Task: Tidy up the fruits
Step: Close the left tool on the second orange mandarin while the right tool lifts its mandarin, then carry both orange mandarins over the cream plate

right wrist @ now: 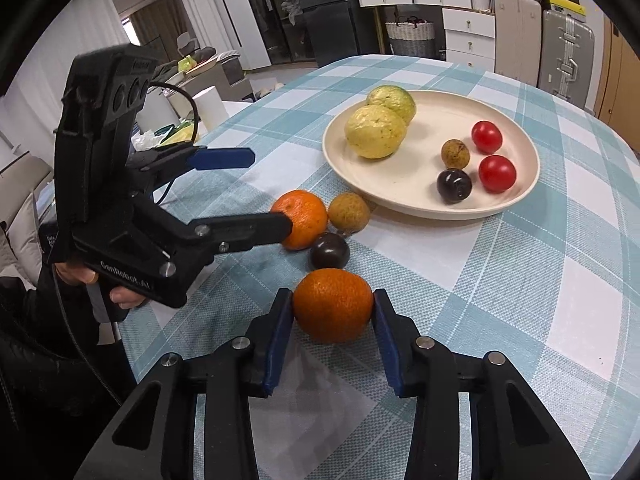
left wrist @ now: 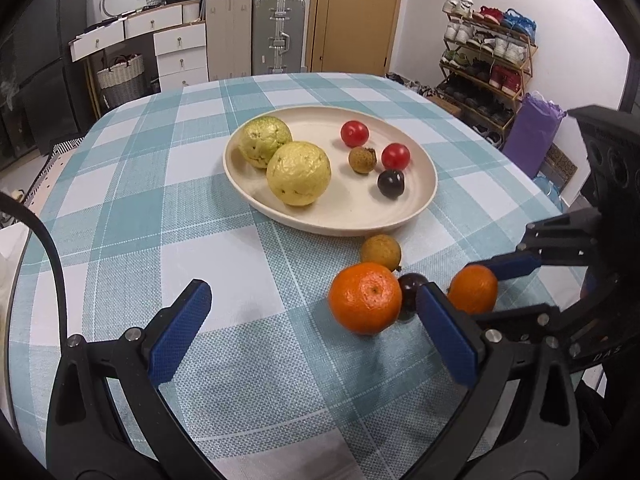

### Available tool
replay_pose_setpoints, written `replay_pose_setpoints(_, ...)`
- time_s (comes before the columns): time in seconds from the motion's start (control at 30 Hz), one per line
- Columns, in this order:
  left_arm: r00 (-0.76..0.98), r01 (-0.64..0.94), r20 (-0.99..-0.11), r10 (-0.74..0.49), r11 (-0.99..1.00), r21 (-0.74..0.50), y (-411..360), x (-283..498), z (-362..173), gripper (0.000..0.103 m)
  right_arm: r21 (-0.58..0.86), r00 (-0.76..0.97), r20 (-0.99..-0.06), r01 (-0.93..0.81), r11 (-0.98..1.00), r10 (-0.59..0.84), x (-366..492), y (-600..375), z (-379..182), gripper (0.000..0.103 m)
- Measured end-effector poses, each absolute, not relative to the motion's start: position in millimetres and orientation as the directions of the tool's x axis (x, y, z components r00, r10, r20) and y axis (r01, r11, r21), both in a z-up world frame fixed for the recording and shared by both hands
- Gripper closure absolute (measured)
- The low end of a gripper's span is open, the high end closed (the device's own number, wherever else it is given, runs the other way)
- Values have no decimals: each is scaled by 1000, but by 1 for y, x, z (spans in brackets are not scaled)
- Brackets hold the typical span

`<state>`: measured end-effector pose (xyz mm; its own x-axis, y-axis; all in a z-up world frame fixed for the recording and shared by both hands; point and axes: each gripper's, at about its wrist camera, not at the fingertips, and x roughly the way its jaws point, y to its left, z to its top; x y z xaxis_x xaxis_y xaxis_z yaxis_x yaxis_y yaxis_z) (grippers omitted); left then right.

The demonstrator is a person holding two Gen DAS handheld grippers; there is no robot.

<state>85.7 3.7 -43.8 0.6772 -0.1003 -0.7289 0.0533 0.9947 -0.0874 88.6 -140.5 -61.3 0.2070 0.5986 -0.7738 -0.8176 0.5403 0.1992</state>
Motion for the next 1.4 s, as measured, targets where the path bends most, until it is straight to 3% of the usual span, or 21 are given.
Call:
replay_pose_setpoints(0.27, 652, 92, -744, -144, 990, -110, 0, 85, -49, 5, 192, 256, -755, -794, 577, 603, 95, -148, -57, 62)
replay_pose_setpoints(0.47, 627, 134, -751, -204, 979, -154, -4, 86, -52, 28, 204, 293, -736, -764, 612, 610, 102, -154, -52, 62)
replay_pose_setpoints(0.7, 611, 175, -751, -251, 968, -181, -9, 86, -53, 64, 209, 305, -726, -755, 621, 616, 104, -156, -49, 62)
replay_pose_setpoints(1.4, 678, 155, -688, -258, 966, -209, 4, 80, -37, 66, 205, 350, -704, -733, 649, 618, 109, -161, -47, 62)
